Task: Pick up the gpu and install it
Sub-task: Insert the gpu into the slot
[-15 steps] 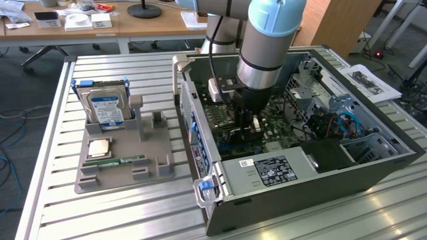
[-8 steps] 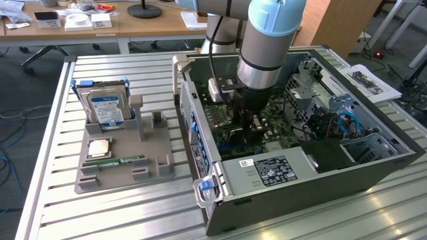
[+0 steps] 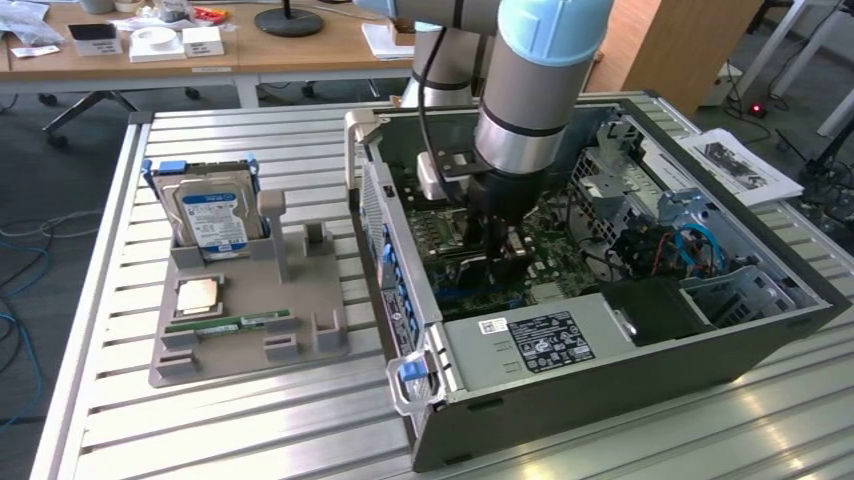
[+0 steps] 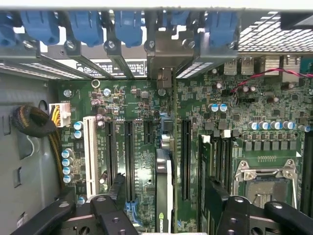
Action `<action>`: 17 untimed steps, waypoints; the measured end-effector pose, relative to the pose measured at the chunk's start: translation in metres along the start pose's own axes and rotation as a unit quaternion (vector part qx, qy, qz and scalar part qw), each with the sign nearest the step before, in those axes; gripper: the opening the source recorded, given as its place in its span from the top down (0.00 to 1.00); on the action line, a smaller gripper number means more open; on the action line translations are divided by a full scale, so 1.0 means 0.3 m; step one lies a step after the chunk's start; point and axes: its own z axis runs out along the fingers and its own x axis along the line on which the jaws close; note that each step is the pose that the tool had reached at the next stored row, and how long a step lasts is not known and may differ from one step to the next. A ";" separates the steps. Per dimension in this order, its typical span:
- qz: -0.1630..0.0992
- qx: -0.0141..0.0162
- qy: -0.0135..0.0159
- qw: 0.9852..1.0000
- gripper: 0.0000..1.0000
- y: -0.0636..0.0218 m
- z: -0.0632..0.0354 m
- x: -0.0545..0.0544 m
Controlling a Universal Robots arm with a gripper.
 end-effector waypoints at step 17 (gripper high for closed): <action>0.000 0.000 0.000 1.000 0.25 -0.006 -0.173 -0.007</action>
